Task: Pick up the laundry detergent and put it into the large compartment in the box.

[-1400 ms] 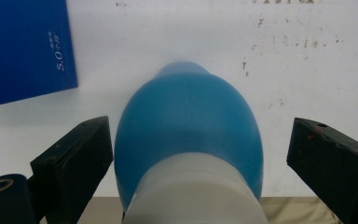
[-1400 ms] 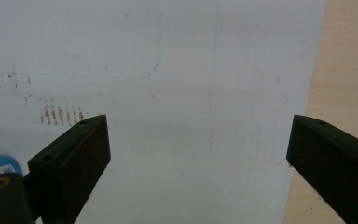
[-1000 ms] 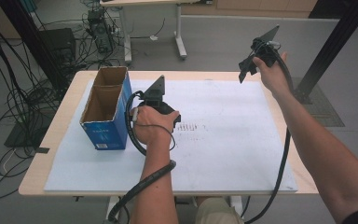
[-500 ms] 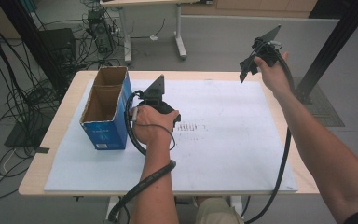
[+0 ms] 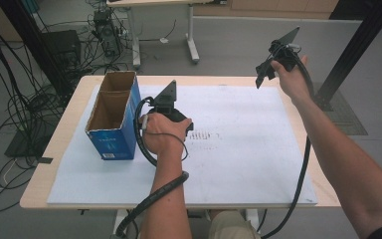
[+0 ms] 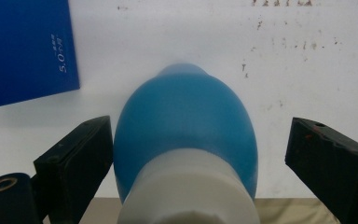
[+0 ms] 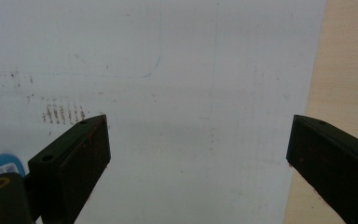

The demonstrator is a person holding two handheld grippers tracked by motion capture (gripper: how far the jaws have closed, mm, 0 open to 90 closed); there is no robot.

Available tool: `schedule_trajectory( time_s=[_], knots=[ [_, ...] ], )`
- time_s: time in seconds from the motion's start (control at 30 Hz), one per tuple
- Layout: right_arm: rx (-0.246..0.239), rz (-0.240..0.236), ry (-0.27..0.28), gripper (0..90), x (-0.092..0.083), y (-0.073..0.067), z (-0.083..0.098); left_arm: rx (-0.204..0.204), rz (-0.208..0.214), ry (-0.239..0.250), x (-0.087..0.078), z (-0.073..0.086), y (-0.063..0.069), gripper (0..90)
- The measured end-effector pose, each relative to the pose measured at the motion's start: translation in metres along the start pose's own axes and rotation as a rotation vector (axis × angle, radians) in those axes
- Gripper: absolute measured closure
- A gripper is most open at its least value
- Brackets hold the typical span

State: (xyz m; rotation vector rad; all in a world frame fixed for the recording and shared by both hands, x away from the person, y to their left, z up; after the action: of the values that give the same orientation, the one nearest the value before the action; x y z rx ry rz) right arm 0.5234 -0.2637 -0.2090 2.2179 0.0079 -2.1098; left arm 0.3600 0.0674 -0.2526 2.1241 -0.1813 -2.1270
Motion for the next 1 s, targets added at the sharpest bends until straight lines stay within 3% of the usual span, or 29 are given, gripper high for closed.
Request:
schedule_trajectory(
  time_s=[0.33, 0.83, 1.0],
  knots=[
    [-0.005, -0.001, 0.003, 5.9, -0.0002, -0.001, 0.0003, 0.003, -0.017, 0.015, 0.0026, 0.0024, 0.0016, 14.8],
    [-0.001, 0.001, 0.004, 5.9, 0.001, -0.0005, 0.0004, 0.002, -0.027, 0.022, 0.001, 0.0043, -0.0028, 36.8],
    [-0.001, 0.002, 0.003, 5.9, 0.0009, -0.0012, 0.0, 0.001, -0.027, 0.022, 0.001, 0.0041, -0.003, 37.1]
  ],
)
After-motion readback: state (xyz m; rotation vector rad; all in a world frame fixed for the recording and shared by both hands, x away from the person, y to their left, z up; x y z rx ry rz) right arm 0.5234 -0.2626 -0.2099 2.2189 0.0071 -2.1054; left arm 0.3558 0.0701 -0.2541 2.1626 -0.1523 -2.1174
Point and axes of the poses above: each handheld gripper's, and its own axes: x roughly forward along the jaws, z roughly out of its underside, y roughly to its right, the point moved 9 cm from there along x, roughly forward along the jaws, and after that the axes turned 9 degrees about z, right-handed, at the moved point
